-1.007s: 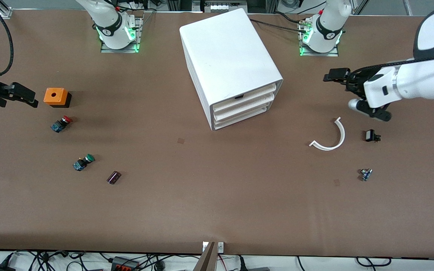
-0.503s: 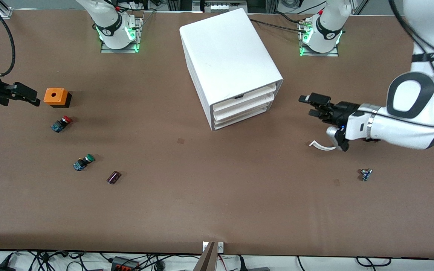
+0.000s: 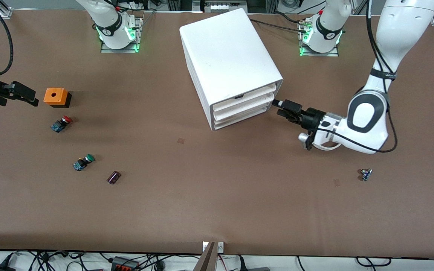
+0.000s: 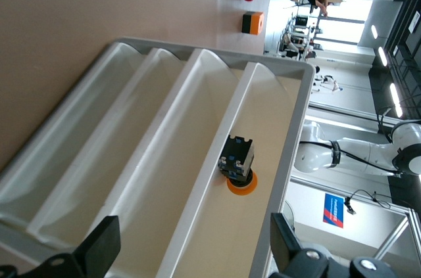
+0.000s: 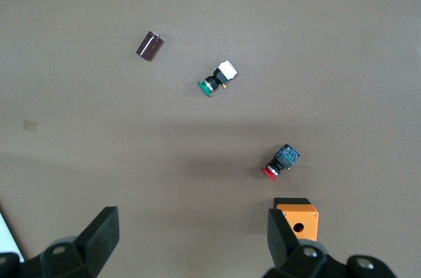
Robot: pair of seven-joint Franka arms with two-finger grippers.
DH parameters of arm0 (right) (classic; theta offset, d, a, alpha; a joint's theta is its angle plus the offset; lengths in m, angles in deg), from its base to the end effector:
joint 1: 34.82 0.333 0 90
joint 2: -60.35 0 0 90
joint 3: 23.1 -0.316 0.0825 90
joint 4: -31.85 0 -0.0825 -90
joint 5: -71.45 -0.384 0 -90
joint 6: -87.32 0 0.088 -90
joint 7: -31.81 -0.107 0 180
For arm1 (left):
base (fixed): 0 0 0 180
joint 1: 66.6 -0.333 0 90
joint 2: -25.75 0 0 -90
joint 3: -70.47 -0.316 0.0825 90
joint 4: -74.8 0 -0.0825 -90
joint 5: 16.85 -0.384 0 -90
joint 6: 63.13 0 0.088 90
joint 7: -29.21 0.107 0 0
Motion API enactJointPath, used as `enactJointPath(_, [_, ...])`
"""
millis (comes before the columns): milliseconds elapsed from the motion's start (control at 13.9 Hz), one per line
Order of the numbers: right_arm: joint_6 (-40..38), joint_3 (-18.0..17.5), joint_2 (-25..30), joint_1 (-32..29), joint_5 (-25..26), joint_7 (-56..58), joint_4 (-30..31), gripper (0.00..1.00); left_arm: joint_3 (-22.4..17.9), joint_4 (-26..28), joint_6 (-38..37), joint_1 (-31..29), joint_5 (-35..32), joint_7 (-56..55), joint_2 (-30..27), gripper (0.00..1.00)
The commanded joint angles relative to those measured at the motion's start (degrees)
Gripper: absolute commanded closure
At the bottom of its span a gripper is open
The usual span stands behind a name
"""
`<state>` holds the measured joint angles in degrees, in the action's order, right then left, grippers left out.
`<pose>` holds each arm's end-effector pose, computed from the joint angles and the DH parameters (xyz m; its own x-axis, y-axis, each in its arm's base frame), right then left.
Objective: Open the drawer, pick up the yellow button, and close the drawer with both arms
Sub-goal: 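Reach the left gripper to the bottom drawer handle of the cabinet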
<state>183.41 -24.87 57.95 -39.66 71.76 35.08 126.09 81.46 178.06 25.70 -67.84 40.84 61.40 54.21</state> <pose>0.5727 -0.0316 0.5750 0.9999 0.0041 -0.0098 0.0041 -1.0000 0.0035 0.5699 -0.1819 0.2902 0.8699 -0.4514 -0.1986 0.0217 -0.3673 0.9298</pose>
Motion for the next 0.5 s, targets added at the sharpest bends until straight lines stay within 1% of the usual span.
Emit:
enactJointPath(0, [-0.9, -0.5, -0.1, 0.3, 0.4, 0.5, -1.1, 0.0, 1.5, 2.1, 0.6, -0.3, 1.3, 4.0, -1.0, 0.09])
enactJointPath(72, [-0.8, -0.4, -0.2, 1.0, 0.7, 0.2, -1.1, 0.0, 2.7, 2.6, 0.9, -0.3, 1.5, 7.3, -0.2, 0.13])
enactJointPath(216, [-0.6, -0.1, -0.9, 1.2, 0.8, 0.2, -1.1, 0.0, 3.3, 3.4, 0.9, -0.5, 1.5, 10.2, 0.7, 0.15])
enactJointPath(288, [-0.5, 0.1, -1.3, 1.9, 0.9, 0.2, -1.1, 0.0, 3.3, 3.4, 0.9, -0.6, 1.5, 10.7, 0.7, 0.19])
enactJointPath(360, [-0.5, 0.4, -1.3, 2.8, 0.8, 0.1, -1.1, 0.0, 3.3, 3.5, 0.8, -0.6, 1.5, 11.2, 0.7, 0.25])
enactJointPath(432, [-0.4, 1.8, -1.2, 3.5, 0.8, 0.1, -1.2, 0.0, 3.5, 3.8, 0.9, -0.5, 1.5, 12.4, 0.5, 0.31])
